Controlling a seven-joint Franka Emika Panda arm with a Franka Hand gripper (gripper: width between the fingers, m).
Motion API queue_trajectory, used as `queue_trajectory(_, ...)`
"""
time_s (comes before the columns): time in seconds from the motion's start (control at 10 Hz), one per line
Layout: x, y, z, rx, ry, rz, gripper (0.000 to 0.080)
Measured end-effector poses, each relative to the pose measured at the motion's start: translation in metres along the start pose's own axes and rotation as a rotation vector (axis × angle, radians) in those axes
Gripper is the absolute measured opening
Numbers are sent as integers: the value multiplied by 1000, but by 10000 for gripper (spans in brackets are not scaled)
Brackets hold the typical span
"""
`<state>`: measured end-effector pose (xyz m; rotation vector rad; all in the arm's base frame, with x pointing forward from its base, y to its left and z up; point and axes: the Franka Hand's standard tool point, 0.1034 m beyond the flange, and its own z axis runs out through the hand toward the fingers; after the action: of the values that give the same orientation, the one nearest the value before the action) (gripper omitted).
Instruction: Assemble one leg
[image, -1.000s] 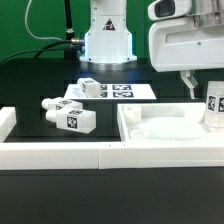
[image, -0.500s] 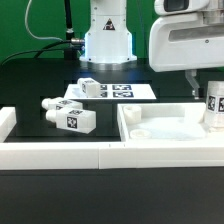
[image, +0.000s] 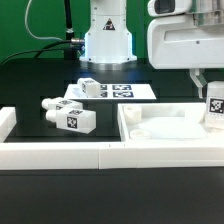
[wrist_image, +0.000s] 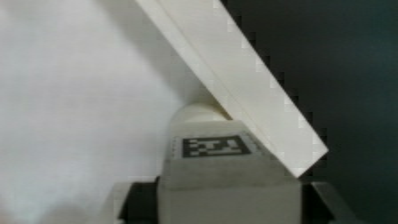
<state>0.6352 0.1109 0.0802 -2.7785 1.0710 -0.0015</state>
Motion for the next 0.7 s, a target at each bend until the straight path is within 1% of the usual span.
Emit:
queue_trajectory(0.1, 0, -1, 0, 2, -1, 92, 293)
queue_trajectory(0.2, 1, -1, 1, 20, -11, 289, 293)
queue_trajectory(0.3, 3, -2, 1, 52, -12, 477, 293)
queue_trajectory(0.4, 2, -1, 2, 78, -8, 594, 293)
queue_trajectory(0.5, 2, -2, 2, 84, -10, 637, 293)
queue_trajectory(0.7, 1, -1, 2, 82, -9, 583, 294)
